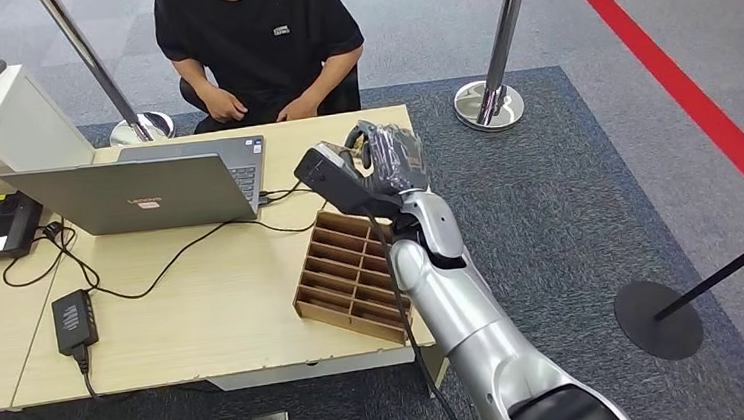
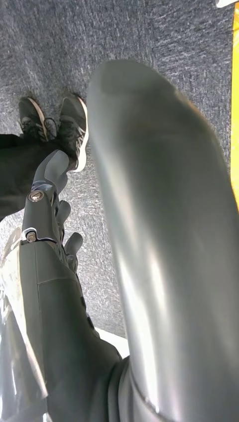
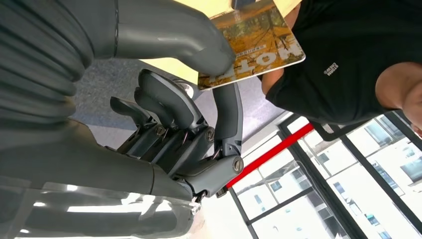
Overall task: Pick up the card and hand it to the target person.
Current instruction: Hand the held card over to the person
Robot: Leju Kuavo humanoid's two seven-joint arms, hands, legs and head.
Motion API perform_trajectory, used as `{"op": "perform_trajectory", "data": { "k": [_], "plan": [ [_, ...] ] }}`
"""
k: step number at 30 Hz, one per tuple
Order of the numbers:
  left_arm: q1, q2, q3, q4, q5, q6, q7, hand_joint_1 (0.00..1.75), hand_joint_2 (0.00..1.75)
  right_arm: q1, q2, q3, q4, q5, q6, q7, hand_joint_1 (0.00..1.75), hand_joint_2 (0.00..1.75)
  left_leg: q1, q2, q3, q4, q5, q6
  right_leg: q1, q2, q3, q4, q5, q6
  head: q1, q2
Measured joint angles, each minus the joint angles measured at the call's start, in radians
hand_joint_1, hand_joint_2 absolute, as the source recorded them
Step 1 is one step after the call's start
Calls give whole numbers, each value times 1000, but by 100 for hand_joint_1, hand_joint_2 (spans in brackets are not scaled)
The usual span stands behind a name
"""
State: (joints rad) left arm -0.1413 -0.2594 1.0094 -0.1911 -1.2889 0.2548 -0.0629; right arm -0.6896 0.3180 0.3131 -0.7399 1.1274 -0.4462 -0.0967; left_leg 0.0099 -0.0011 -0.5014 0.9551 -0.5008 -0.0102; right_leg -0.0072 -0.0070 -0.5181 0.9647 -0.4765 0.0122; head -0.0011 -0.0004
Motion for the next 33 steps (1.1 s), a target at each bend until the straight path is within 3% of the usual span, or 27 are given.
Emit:
{"op": "perform_trajectory", "data": {
  "k": [12, 33],
  "plan": [
    [-3, 0, 0, 0, 2, 2, 0, 0, 0, -108, 17, 3, 149, 45, -54, 48, 175, 175, 0, 0, 0, 0, 0, 0, 0, 0, 0, 0, 0, 0, 0, 0],
    [-5, 6, -1, 0, -19, -6, -11, 0, 0, -166, 6, 1, 307, 82, -151, 97, 170, 175, 0, 0, 0, 0, 0, 0, 0, 0, 0, 0, 0, 0, 0, 0]
  ]
}}
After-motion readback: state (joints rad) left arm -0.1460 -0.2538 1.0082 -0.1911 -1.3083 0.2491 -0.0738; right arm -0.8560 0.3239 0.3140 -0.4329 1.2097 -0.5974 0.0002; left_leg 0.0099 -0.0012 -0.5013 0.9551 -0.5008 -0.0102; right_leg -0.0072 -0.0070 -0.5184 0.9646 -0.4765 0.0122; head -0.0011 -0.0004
